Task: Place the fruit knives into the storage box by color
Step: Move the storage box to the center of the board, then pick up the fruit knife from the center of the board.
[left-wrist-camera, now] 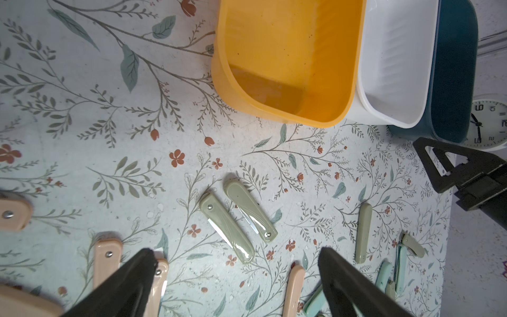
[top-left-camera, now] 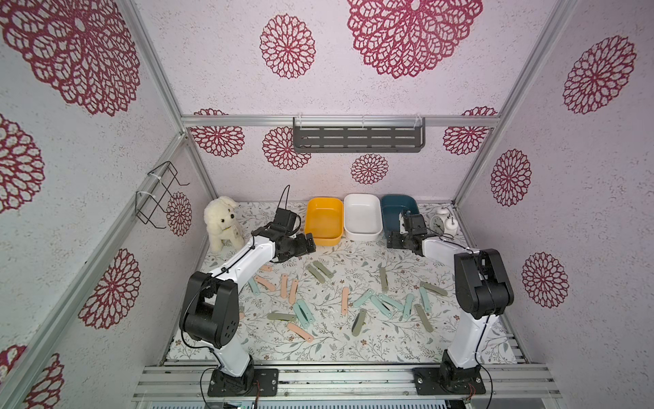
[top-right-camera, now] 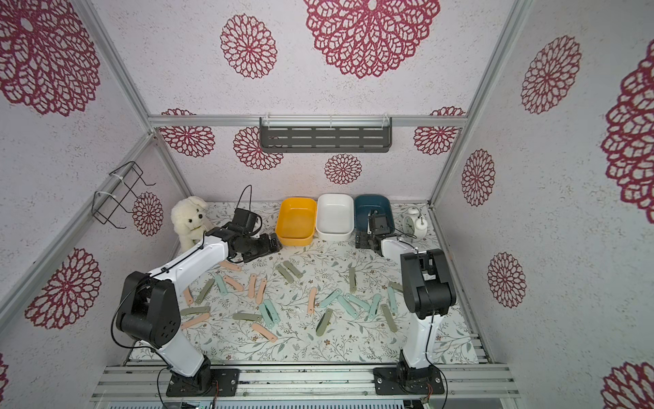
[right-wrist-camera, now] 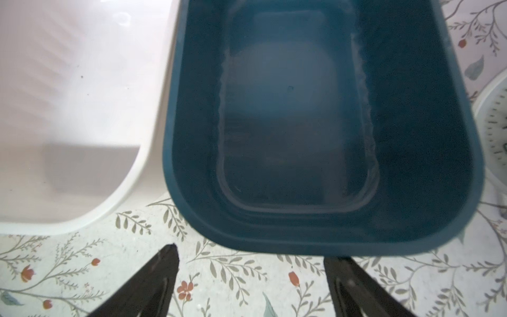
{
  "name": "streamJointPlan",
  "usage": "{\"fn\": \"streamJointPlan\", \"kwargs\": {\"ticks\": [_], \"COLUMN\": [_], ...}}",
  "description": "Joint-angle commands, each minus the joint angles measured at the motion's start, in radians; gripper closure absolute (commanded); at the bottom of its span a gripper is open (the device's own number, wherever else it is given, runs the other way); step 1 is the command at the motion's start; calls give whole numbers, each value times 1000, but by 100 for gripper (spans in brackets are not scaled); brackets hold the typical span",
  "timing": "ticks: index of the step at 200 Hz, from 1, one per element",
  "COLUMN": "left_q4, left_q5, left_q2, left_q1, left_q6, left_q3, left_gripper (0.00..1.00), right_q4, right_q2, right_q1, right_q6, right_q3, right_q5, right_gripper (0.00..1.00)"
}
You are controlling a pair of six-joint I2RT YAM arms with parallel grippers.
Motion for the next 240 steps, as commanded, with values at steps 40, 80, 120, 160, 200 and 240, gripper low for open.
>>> {"fn": "streamJointPlan", "kwargs": {"ticks": [40,80,120,160,200,240], "left_q4": [-126,-129,-111,-100,-92,-81], "left_q5": [-152,-146,-116,-111,-112,-110], "left_q2": [-81,-137,-153,-157,-157,-144], "left_q1": [-49,-73,-82,-83,-84,-84], "left_q6": [-40,-63,-61,-50,-42,-37], "left_q3": [-31,-103,-150,-157,-154,-149], "left_gripper": [3,3,3,3,3,3], "right_q4": [-260,-270,-264,-222,-215,-204], "right_q2": [-146,-284,-273,-230,-186,-163], "right_q1": [112,193,274,277,279,278], "right_q6": [101,175,230,241,239,231], "right_q3": [-61,-227,-283,-281,-264,-258], "right_q5": [148,95,66,42,54,72], "right_gripper": [16,26,36,50,57,63]}}
